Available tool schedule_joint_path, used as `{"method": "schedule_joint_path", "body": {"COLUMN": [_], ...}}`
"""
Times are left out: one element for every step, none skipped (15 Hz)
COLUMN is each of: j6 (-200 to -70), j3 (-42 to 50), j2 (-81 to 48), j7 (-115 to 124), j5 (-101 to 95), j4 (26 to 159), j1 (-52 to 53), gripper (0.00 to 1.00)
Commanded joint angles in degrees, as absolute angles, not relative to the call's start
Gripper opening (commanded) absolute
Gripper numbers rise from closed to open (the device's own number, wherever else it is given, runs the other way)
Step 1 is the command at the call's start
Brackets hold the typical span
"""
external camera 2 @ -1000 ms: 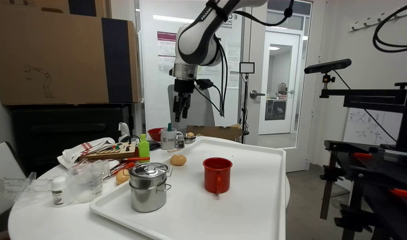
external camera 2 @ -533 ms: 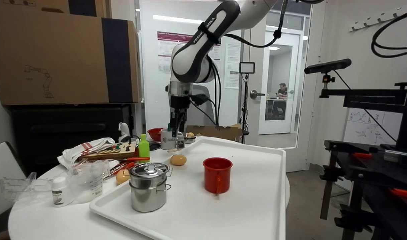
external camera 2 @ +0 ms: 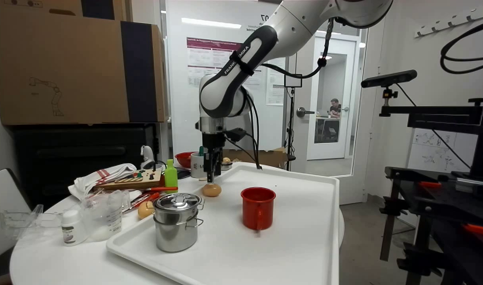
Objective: Pick the egg and put it in the cup
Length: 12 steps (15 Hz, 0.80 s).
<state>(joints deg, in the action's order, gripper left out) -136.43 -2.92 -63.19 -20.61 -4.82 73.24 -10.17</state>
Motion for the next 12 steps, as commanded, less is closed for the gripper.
{"method": "schedule_joint_path", "body": {"j6": [-136.1,-136.3,-136.2,-136.0,-135.6,-135.4,-135.5,-135.5,-135.5,-135.6,-135.7,-135.8], "j3": [-2.6,-2.1,-2.3,-2.1,-1.9,-1.9,-1.9,-2.0,-2.3,-2.6,-2.9,-3.0], "j2": [-63.5,-63.7,-64.2,-64.8,-65.2,-65.5,-65.8,-66.1,-66.4,-66.8,-67.0,-67.2], "j7": [-20.8,-20.3,-20.4,-20.3,-20.2,-20.3,-20.5,-20.7,-21.2,-21.7,-22.2,-22.4], "j5": [-4.5,-4.8,-4.6,-4.7,-4.8,-4.8,-4.8,-4.9,-4.8,-4.7,-4.7,-4.7], "j4": [72.6,72.4,71.9,71.4,71.1,71.0,71.0,70.9,70.7,70.5,70.3,70.0], "j1": [-10.0,-9.7,-9.8,-9.7,-9.6,-9.6,-9.6,-9.6,-9.7,-9.9,-10.0,-10.0], "gripper": [1.0,1.0,1.0,1.0,1.0,1.0,1.0,1.0,1.0,1.0,1.0,1.0]}}
